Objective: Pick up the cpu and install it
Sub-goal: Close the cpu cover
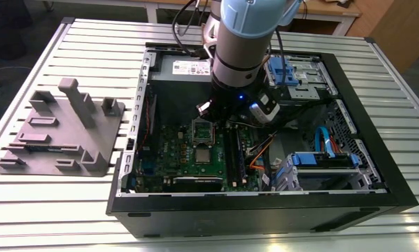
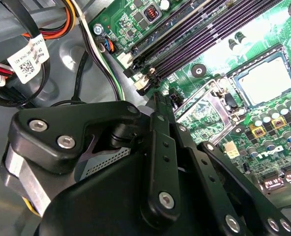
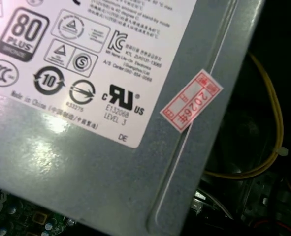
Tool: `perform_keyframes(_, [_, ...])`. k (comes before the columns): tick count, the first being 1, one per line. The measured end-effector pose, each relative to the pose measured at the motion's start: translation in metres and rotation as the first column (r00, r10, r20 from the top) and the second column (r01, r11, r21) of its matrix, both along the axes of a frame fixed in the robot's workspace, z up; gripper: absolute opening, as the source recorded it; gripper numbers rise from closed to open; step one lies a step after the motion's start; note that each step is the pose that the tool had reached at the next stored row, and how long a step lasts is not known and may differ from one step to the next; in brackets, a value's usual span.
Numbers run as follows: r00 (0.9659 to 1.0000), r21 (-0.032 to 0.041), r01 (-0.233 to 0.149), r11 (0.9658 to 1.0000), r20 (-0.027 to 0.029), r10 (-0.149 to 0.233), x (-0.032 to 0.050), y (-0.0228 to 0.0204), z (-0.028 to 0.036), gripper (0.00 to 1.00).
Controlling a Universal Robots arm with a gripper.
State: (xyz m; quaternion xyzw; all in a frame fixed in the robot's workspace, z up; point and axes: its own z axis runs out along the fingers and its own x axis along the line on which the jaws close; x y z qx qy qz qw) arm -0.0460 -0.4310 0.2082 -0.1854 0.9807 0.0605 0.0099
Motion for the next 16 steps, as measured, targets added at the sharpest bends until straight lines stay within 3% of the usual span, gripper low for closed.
perform_keyframes(16, [1.0, 0.0, 0.0, 1.0, 0.0044, 0.0, -0.0018, -0.0005, 0.0026, 0.1])
